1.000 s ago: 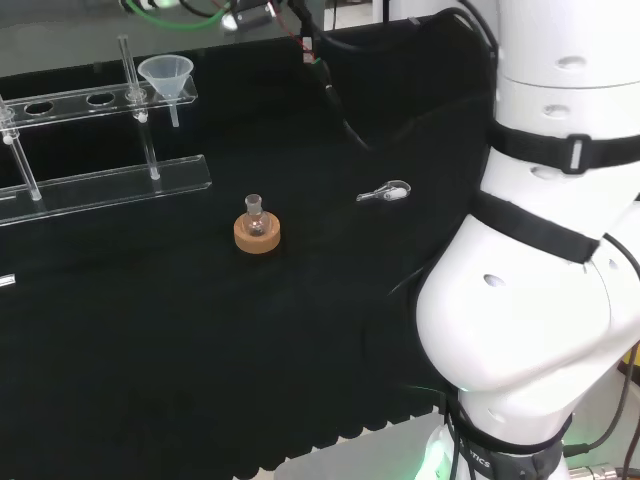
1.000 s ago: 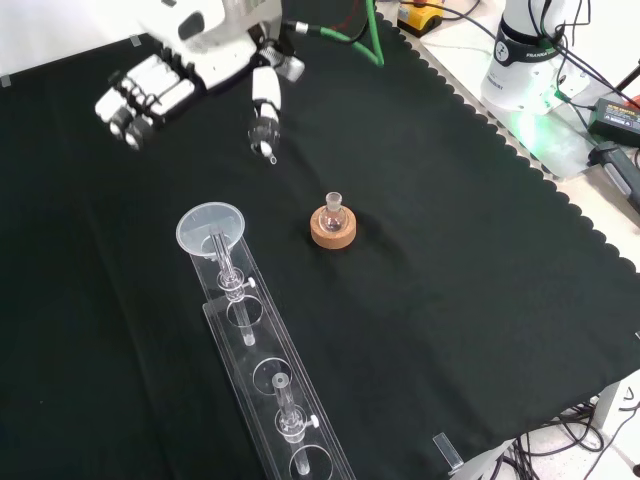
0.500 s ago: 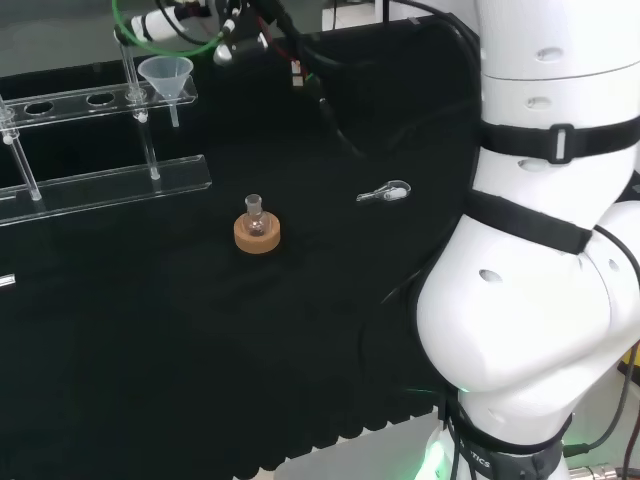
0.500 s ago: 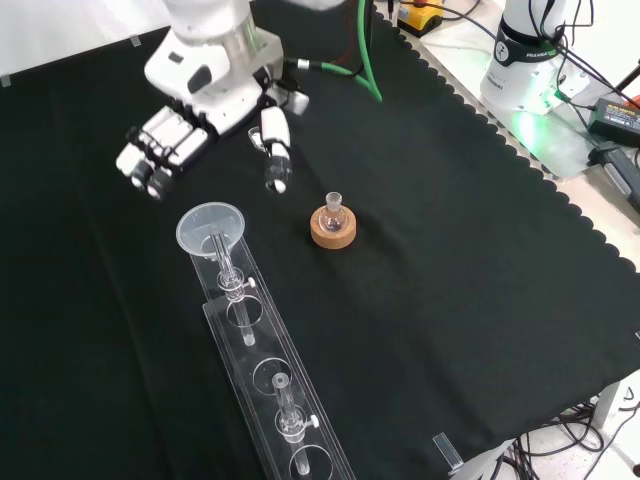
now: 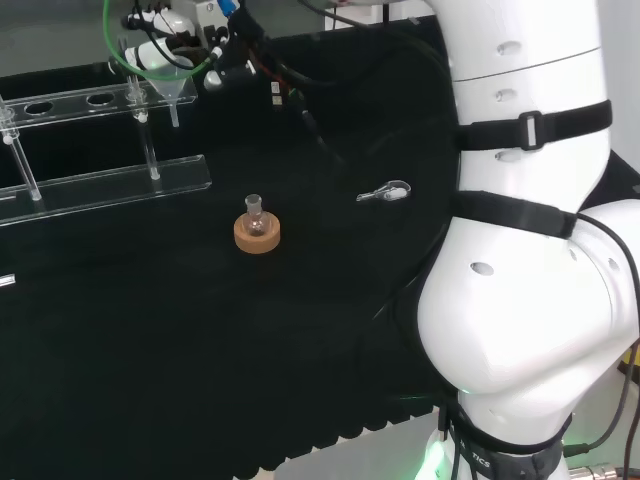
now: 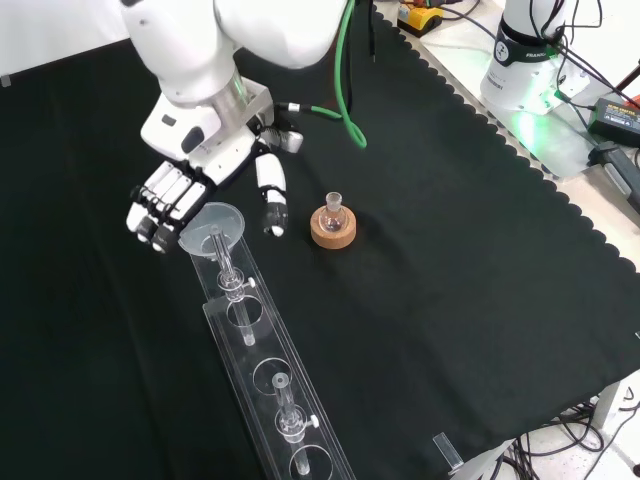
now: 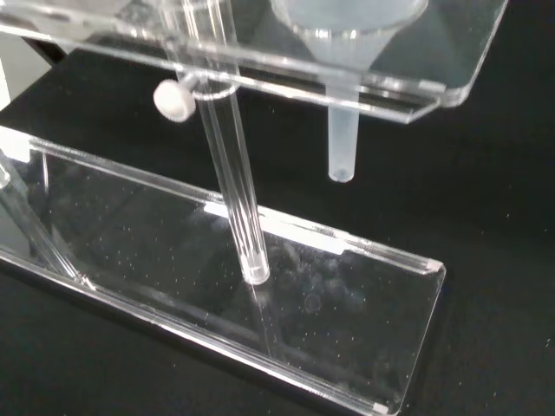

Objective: Pick up the funnel from the transparent funnel stand.

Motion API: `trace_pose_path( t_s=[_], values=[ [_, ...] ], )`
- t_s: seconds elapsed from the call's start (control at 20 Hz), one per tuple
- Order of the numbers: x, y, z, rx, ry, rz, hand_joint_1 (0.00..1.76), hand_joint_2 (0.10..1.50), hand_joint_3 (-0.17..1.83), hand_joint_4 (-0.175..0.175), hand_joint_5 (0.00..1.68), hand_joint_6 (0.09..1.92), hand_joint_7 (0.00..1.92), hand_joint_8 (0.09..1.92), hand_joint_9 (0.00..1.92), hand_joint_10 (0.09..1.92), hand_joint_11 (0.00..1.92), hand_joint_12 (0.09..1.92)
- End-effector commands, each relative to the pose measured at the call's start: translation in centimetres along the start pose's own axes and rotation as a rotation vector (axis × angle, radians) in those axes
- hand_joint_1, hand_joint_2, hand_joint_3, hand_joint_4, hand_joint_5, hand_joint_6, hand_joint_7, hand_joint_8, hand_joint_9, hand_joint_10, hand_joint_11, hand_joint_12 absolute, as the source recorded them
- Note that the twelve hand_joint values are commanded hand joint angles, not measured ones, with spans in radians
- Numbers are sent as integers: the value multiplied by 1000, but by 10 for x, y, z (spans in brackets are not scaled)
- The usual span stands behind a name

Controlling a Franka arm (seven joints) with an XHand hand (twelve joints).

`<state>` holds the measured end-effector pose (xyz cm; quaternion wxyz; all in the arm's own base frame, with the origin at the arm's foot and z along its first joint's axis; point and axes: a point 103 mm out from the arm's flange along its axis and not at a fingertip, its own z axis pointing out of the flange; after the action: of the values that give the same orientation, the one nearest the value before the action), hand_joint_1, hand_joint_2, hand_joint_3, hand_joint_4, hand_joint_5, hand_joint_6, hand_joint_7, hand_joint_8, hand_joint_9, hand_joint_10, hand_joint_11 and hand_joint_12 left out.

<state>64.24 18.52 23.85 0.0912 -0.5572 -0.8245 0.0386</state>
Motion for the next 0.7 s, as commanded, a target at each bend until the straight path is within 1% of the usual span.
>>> trace_pose_path(
  t_s=[0.05,0.2,0.4,0.5,0.6,0.65,0.7],
  values=[
    [-4,3,14,41,16,-3,3,819,70,98,0,87,0,87,0,87,0,453],
    [-8,3,18,55,8,8,3,819,63,96,0,87,0,87,0,87,0,916],
    [-11,4,19,54,-15,19,0,815,56,83,0,87,0,87,1,87,0,1408],
    [-15,5,20,55,-24,23,0,813,54,75,0,87,0,87,32,87,39,1547],
    [-18,7,20,54,-37,33,0,813,53,69,0,87,0,87,64,87,107,1585],
    [-18,7,20,52,-41,34,0,814,52,67,1,87,0,87,55,123,136,1587],
    [-19,9,22,52,-51,37,0,815,51,66,13,87,0,87,33,275,173,1582]
  ],
)
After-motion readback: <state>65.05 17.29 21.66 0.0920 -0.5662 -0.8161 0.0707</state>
